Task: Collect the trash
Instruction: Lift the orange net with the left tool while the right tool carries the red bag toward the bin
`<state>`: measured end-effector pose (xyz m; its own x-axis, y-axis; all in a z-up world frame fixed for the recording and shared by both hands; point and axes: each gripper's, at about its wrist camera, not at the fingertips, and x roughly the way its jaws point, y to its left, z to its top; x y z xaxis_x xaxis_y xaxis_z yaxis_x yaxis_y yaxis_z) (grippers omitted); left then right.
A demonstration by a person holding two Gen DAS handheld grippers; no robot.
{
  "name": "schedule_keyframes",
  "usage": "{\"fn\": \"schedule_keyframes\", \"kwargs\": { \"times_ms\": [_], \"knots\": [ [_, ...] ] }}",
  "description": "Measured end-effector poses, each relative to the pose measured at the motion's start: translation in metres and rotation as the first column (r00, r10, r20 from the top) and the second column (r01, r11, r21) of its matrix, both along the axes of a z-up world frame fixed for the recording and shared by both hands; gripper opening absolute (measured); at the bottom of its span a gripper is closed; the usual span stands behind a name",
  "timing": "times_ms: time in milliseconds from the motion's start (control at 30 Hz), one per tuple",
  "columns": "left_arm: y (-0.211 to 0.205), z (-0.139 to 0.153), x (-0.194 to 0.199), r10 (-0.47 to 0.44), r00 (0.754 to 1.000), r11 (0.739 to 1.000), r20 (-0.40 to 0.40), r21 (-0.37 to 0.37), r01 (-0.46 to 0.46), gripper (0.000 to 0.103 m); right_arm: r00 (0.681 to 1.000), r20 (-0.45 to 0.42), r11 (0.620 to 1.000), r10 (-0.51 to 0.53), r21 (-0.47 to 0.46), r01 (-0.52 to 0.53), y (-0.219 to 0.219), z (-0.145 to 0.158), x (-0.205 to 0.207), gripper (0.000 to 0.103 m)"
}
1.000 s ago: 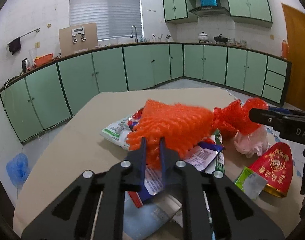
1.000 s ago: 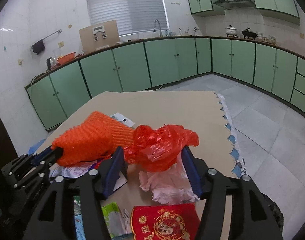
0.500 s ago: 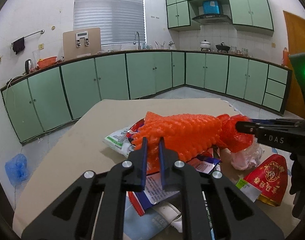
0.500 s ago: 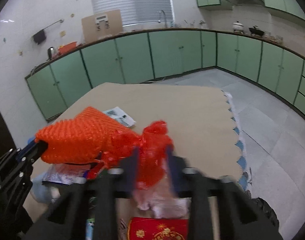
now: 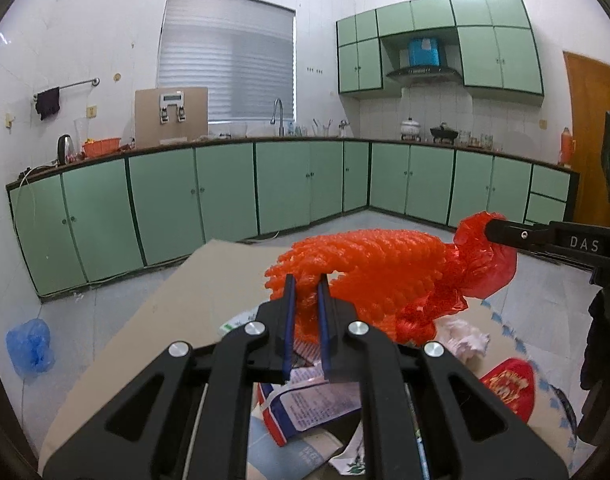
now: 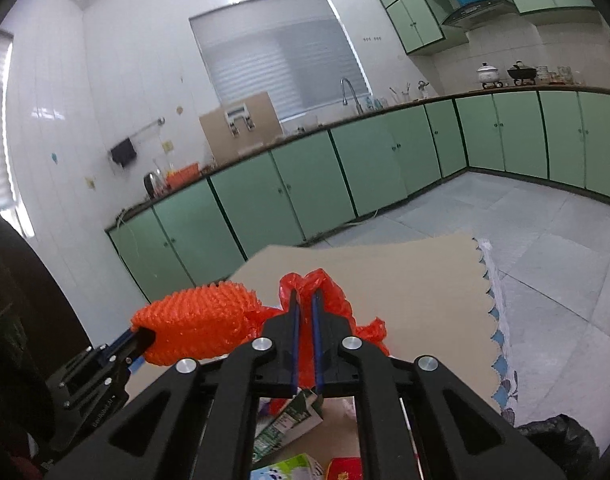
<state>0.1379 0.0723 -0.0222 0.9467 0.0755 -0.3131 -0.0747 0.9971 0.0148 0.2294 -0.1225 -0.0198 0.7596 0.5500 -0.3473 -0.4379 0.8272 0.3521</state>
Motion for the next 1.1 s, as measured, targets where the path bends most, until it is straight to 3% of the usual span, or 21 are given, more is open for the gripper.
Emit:
{"fn": "schedule_keyframes", "kwargs": {
  "times_ms": [300, 500, 667, 833, 1100],
  "knots": [
    [-0.029, 0.016, -0.015, -0.059, 0.998, 0.998, 0.038, 0.011, 0.059, 0.009, 0.994, 0.062, 0.994, -0.094, -0.047, 0.097, -0.026, 0.02, -0.043, 0.005],
    [-0.077, 0.01, -0.024, -0.166, 0.986, 0.986, 0.017, -0.001, 0.166, 0.009, 0.977, 0.061, 0.976, -0.203, -0.068, 0.207, -0.072, 0.019, -0.081, 0.005],
    [-0.135, -0.005, -0.029, -0.29, 0.957, 0.957, -0.025, -0.01, 0.29, 0.009, 0.943, 0.049, 0.936, -0.328, -0.114, 0.332, -0.128, 0.01, -0.11, 0.005],
    [-0.194, -0.031, -0.031, -0.395, 0.916, 0.918, -0.076, 0.003, 0.396, 0.009, 0.889, 0.008, 0.88, -0.458, -0.142, 0.454, -0.187, -0.01, -0.133, 0.005],
    [-0.261, -0.075, -0.022, -0.477, 0.865, 0.877, -0.153, -0.014, 0.481, 0.009, 0.824, -0.018, 0.807, -0.566, -0.219, 0.549, -0.232, -0.046, -0.145, 0.005]
  ]
}}
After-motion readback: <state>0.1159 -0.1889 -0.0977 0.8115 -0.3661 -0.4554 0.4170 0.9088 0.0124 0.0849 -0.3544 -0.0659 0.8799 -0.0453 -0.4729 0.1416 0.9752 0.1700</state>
